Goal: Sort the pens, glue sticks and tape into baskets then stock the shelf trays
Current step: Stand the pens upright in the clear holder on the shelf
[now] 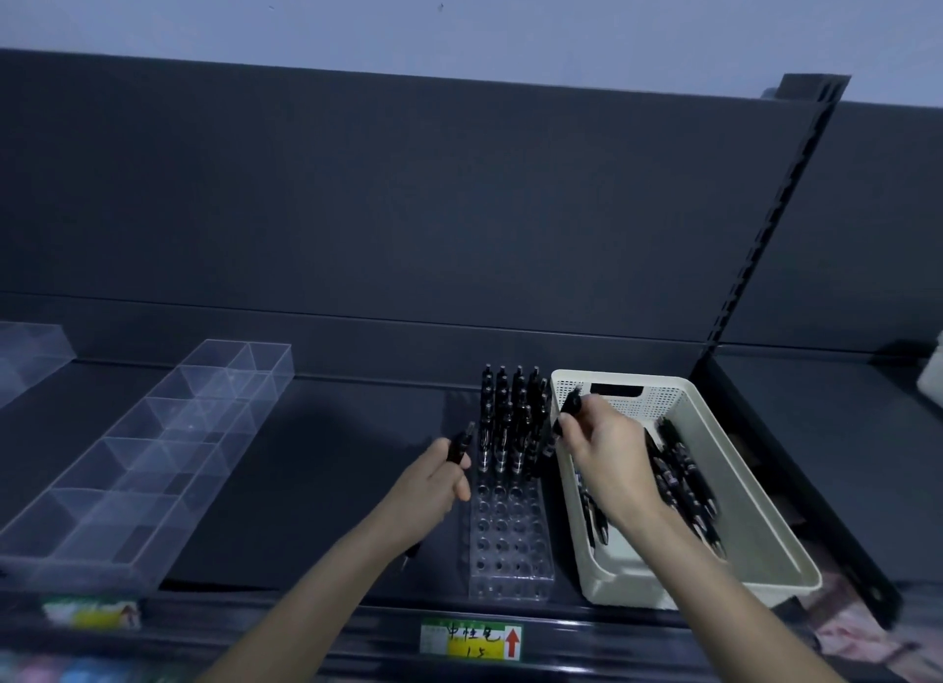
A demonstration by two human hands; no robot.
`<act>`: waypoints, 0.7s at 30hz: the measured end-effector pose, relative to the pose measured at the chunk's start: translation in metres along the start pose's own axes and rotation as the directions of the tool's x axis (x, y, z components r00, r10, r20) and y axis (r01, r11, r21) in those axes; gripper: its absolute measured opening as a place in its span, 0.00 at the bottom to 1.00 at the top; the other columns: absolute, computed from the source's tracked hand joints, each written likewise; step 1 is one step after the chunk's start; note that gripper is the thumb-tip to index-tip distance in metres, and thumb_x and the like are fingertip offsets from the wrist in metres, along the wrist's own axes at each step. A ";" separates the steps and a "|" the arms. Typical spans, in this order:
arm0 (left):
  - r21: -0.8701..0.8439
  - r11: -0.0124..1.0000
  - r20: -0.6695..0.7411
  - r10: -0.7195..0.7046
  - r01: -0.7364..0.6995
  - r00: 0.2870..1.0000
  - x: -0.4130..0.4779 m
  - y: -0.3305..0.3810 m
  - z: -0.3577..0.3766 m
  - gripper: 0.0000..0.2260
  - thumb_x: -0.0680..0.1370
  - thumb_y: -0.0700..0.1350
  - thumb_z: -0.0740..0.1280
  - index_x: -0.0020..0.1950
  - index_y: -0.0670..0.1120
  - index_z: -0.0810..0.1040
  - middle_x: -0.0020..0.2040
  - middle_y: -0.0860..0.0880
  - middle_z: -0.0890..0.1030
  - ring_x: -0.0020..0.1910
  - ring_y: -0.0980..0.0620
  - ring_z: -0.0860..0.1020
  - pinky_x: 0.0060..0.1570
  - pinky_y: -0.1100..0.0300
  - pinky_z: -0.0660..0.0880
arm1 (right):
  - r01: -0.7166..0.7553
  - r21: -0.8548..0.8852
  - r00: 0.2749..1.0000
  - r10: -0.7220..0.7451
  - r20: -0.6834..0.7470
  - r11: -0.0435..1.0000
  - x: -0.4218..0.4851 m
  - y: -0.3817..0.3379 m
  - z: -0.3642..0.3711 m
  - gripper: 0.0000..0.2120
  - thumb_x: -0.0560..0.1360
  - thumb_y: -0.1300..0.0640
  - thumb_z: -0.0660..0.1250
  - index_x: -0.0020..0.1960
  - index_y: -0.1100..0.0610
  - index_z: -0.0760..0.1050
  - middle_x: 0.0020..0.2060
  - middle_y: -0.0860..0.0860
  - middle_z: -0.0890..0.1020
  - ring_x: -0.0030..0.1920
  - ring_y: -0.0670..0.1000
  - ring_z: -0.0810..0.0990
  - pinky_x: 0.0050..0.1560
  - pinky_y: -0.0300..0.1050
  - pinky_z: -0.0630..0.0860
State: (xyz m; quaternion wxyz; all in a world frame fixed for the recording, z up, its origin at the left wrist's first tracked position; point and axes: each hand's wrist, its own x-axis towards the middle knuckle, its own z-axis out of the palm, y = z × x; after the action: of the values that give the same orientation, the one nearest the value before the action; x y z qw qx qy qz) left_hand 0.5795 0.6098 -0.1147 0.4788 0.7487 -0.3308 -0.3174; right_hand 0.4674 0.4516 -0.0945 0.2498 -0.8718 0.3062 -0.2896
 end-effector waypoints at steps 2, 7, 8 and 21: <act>0.013 1.000 -0.007 0.000 0.000 1.000 0.000 -0.005 -0.002 0.10 0.81 0.38 0.53 0.48 0.48 0.71 0.39 0.51 0.75 0.34 0.56 0.70 0.40 0.61 0.69 | 0.013 -0.066 0.998 -0.009 0.060 0.998 -0.001 0.002 0.009 0.08 0.78 0.57 0.62 0.41 0.57 0.66 0.28 0.51 0.73 0.27 0.48 0.69 0.33 0.43 0.63; -0.088 0.995 -0.012 0.040 -0.041 0.999 -0.003 -0.008 -0.007 0.09 0.82 0.42 0.54 0.53 0.53 0.72 0.40 0.49 0.76 0.35 0.55 0.74 0.40 0.62 0.74 | -0.016 -0.126 0.993 0.031 0.117 0.992 -0.004 0.005 0.021 0.08 0.77 0.56 0.62 0.45 0.61 0.72 0.30 0.51 0.76 0.31 0.52 0.73 0.34 0.42 0.65; -0.088 0.995 -0.017 0.055 -0.056 0.998 -0.004 -0.009 -0.007 0.09 0.82 0.43 0.54 0.56 0.54 0.72 0.39 0.49 0.76 0.34 0.56 0.74 0.39 0.63 0.74 | -0.018 -0.122 0.993 0.032 0.114 0.992 -0.003 0.004 0.021 0.08 0.77 0.56 0.62 0.46 0.62 0.73 0.32 0.54 0.79 0.33 0.54 0.75 0.35 0.43 0.67; -0.155 0.984 -0.057 0.079 -0.087 0.995 -0.005 -0.009 -0.002 0.09 0.79 0.34 0.58 0.49 0.47 0.71 0.47 0.48 0.80 0.46 0.54 0.82 0.53 0.59 0.76 | 0.008 0.029 0.999 -0.007 -0.039 1.000 -0.012 -0.009 0.009 0.10 0.73 0.55 0.69 0.51 0.59 0.78 0.40 0.50 0.82 0.40 0.48 0.79 0.48 0.41 0.76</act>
State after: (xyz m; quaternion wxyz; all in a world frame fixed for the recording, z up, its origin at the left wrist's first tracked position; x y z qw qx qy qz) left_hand 0.5794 0.6179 -0.1214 0.5572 0.7021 -0.3234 -0.3032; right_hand 0.4693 0.4682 -0.0994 0.2555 -0.8633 0.3035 -0.3121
